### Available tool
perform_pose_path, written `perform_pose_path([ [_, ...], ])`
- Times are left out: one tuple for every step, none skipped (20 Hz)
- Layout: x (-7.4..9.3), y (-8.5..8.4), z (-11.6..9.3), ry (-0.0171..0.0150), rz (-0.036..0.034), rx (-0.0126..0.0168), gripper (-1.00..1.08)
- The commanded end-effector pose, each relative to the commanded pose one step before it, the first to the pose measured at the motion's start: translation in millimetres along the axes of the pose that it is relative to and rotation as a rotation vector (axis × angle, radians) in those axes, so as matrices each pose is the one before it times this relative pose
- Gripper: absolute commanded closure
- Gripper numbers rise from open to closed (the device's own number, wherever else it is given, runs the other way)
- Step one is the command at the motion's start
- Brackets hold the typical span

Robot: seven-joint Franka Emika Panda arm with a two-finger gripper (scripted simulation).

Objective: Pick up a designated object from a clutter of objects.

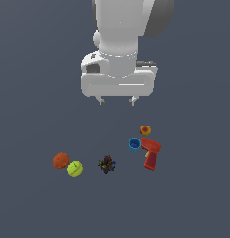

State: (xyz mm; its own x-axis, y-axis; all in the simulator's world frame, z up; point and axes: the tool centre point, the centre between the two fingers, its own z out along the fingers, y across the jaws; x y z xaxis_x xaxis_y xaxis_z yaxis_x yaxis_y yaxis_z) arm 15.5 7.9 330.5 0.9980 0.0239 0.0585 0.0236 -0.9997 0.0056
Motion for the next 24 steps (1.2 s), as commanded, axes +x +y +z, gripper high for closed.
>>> perform_pose_path([
  [0.00, 0.01, 0.00, 0.00000, 0.00000, 0.00000, -0.92],
  [0.07, 0.16, -0.03, -0.00006, 0.00065, 0.00021, -0.92],
  [0.22, 0.99, -0.04, -0.00025, 0.00269, 0.00091, -0.92],
  [0.34, 1.36, -0.07, -0.00036, 0.00396, 0.00135, -0.92],
  [0.47, 1.87, -0.10, -0.00049, 0.00545, 0.00184, -0.92],
  [0.59, 2.38, -0.12, -0.00061, 0.00694, 0.00232, -0.92],
  [0.71, 2.78, -0.13, -0.00071, 0.00827, 0.00273, -0.92],
  [0.69, 2.63, -0.11, -0.00067, 0.00802, 0.00260, -0.92],
  [0.55, 2.05, -0.07, -0.00052, 0.00643, 0.00204, -0.92],
  [0.40, 1.46, -0.02, -0.00037, 0.00479, 0.00147, -0.92],
  [0.25, 0.86, 0.02, -0.00024, 0.00310, 0.00091, -0.92],
  [0.09, 0.27, 0.05, -0.00010, 0.00133, 0.00035, -0.92],
  [-0.04, 0.14, 0.06, 0.00000, 0.00000, 0.00000, -0.92],
  [-0.17, -0.80, -0.11, 0.00020, -0.00274, -0.00076, -0.92],
  [-0.06, -0.01, -0.23, 0.00011, -0.00180, -0.00027, -0.92],
  [0.01, 0.28, -0.07, 0.00000, 0.00000, 0.00000, -0.92],
  [0.00, -0.48, 0.09, 0.00000, 0.00000, 0.00000, -0.92],
  [0.03, 0.07, 0.34, -0.00012, 0.00217, 0.00024, -0.92],
  [0.01, -0.42, 0.54, -0.00013, 0.00266, 0.00018, -0.92],
  [-0.01, -0.57, 0.75, -0.00018, 0.00364, 0.00022, -0.92],
  [-0.02, -0.75, 0.96, -0.00023, 0.00457, 0.00024, -0.92],
  [-0.04, -0.94, 1.17, -0.00027, 0.00551, 0.00028, -0.92],
  [-0.06, -1.10, 1.37, -0.00032, 0.00646, 0.00031, -0.92],
  [-0.09, -1.29, 1.57, -0.00036, 0.00731, 0.00034, -0.92],
])
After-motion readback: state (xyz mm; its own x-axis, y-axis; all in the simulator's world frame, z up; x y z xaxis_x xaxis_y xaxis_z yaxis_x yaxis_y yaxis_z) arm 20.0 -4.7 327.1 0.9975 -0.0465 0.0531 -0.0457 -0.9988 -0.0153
